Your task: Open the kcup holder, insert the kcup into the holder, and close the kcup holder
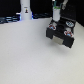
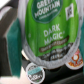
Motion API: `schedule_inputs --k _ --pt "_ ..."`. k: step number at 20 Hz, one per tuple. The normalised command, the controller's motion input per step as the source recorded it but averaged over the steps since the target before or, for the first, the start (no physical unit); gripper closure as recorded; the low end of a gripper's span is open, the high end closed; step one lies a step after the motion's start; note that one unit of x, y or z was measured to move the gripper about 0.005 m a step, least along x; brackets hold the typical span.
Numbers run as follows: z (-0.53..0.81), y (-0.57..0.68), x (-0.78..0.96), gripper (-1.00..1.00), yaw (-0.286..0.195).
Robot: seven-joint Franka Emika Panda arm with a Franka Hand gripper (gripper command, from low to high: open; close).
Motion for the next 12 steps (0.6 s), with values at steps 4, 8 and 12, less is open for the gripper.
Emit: schedule_inputs --k 4,8,12 --pt "-0.05 0.58 -0.01 1.00 0.056" --pt "-0.17 0.42 -0.10 1.00 0.063" --pt "-0.18 0.22 0.10 1.00 0.049"
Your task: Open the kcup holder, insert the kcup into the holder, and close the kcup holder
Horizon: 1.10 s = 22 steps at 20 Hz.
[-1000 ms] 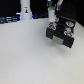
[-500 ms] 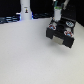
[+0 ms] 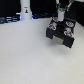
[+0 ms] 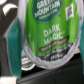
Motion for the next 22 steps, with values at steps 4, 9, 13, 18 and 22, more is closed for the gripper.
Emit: schedule_inputs --k 4,9,13,18,22 --pt "-0.18 0.10 0.17 1.00 0.021" --pt "-0.12 0.05 0.16 1.00 0.000" --pt "-0.05 0.09 0.15 1.00 0.002" --pt "-0.17 0.09 0.02 1.00 0.017" --pt "0.13 0.11 0.14 1.00 -0.015"
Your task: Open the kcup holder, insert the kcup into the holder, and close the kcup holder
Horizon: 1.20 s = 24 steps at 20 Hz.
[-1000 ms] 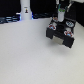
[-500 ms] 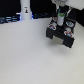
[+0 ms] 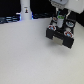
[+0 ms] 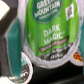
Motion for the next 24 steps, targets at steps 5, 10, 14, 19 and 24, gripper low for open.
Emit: schedule_inputs --k 5,10,14,19,24 --pt "0.30 0.11 0.23 1.00 -0.030" --pt "0.32 0.17 0.29 1.00 -0.033" --pt "0.27 0.18 0.32 1.00 -0.032" --pt "0.01 0.13 0.16 1.00 -0.002" --pt "-0.22 0.02 -0.05 1.00 0.025"
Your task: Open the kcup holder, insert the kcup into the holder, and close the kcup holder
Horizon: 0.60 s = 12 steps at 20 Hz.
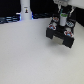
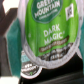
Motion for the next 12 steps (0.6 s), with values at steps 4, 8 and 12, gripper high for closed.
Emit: schedule_inputs --k 4,8,12 --pt "-0.20 -0.01 -0.01 1.00 0.012" --pt "-0.30 -0.03 0.01 1.00 0.004" --pt "-0.33 0.09 0.02 1.00 0.020"
